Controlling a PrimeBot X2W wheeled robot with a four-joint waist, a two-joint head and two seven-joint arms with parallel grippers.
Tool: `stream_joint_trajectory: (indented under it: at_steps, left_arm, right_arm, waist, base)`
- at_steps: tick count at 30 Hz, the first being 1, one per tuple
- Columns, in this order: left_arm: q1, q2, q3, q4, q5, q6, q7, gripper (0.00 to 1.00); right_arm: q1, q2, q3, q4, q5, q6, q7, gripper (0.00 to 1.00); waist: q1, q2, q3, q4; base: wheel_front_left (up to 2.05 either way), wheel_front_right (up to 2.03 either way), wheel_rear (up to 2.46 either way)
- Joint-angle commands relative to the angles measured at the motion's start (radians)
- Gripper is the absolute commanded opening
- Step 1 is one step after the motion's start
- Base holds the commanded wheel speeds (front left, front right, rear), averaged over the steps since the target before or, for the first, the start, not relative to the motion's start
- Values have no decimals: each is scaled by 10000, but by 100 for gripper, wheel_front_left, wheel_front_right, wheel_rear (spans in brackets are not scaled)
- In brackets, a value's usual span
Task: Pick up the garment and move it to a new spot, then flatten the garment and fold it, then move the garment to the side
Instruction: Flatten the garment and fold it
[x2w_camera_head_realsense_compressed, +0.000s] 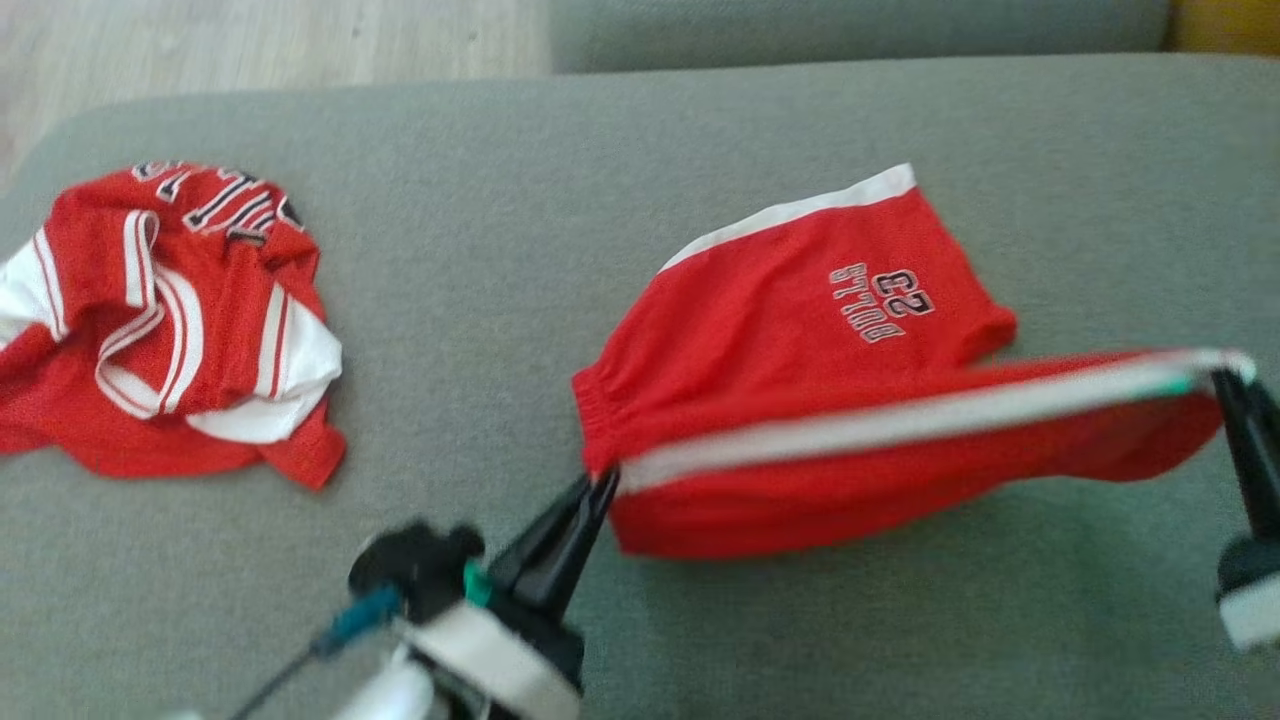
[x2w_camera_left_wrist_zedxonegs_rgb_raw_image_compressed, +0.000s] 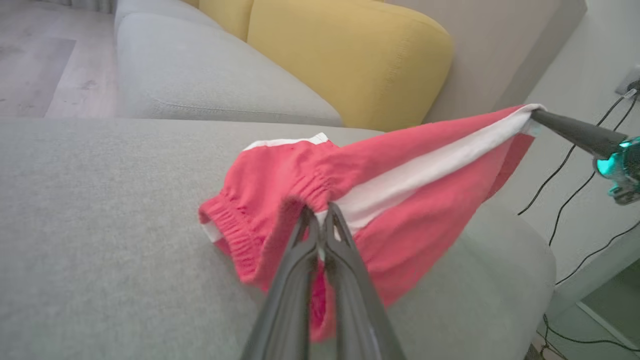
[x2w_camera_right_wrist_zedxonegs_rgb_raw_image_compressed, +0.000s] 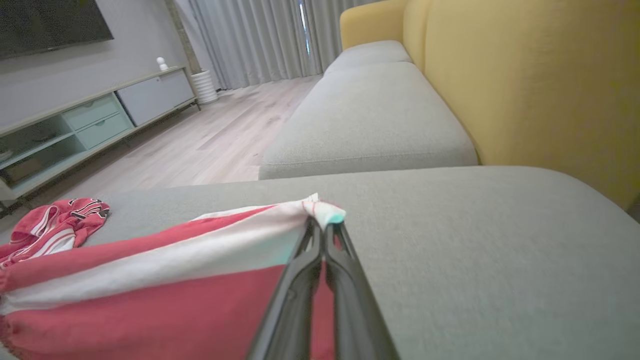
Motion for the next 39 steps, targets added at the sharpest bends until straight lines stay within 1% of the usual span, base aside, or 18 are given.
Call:
stream_joint_trajectory:
  at_steps: [1,5,10,15,18,23,28,29,30,31,32,33,34,37,39]
  left_arm:
    - [-506,23,362,-151,-127,-50,24,0]
    - [-1589,-517,570,713,-819,-184,488,0]
    - [-2660,-729,626,1649,-1269,-301,1056,0]
    - [-3408,-922,567,2378,-1411,-390,808,0]
    - [-3752,-1035,505,2815,-1453,-415,623,0]
    - [-4196,-1146,322,3458,-1482,-442,249,0]
    - [-4623,-1237,131,4155,-1598,-454,-203,0]
    - [-4670,-1257,73,4264,-1644,-455,-249,2]
    - [-4713,-1265,-3,4356,-1683,-456,-302,18]
    - [-4755,-1265,-61,4449,-1705,-457,-386,41]
    - [-4779,-1273,-103,4557,-1739,-457,-461,84]
    - [-4779,-1273,-103,4557,-1739,-457,-461,84]
    - [-4804,-1269,-169,4667,-1720,-457,-539,100]
    - [-4766,-1294,-261,4946,-1612,-457,-923,100]
    - [-4633,-1317,-175,5010,-1466,-320,-1269,100]
  right_arm:
    - [-537,-452,113,-183,-83,67,73,0]
    - [-2134,-515,521,828,-267,67,490,0]
    - [-4178,-624,1424,2483,-290,67,903,0]
    - [-5876,-562,2366,4280,-284,67,833,0]
    - [-6692,-565,2876,5207,-126,67,609,0]
    - [-7744,-683,3581,6473,14,67,129,0]
    - [-8680,-639,4340,7574,253,67,-300,0]
    - [-8786,-611,4467,7730,284,67,-367,9]
    - [-8873,-577,4582,7891,330,67,-414,39]
    - [-8946,-550,4686,8037,371,67,-478,100]
    - [-8994,-524,4767,8165,419,67,-575,100]
    - [-8994,-524,4767,8165,419,67,-575,100]
    - [-9011,-507,4810,8276,471,67,-721,100]
    - [-8807,-524,5037,8343,738,67,-1051,100]
    - [-8492,-604,5190,8171,937,67,-1292,100]
  waist:
    - [-1,-1,317,266]
    - [-1,-1,729,520]
    - [-1,-1,1158,664]
    - [-1,-1,1407,827]
    - [-1,-1,1516,906]
    - [-1,-1,1653,1012]
    - [-1,-1,1830,1042]
    - [-1,-1,1844,1035]
    - [-1,-1,1845,1024]
    - [-1,-1,1834,1011]
    - [-1,-1,1809,996]
    - [-1,-1,1809,996]
    - [-1,-1,1760,982]
    - [-1,-1,1513,939]
    - [-1,-1,1295,878]
  base:
    - [0,0,0]
    - [0,0,0]
    - [0,0,0]
    - [0,0,0]
    - [0,0,0]
    - [0,0,0]
    - [0,0,0]
    - [0,0,0]
    - [0,0,0]
    - [0,0,0]
    - [0,0,0]
    - [0,0,0]
    - [0,0,0]
    - [0,0,0]
    - [0,0,0]
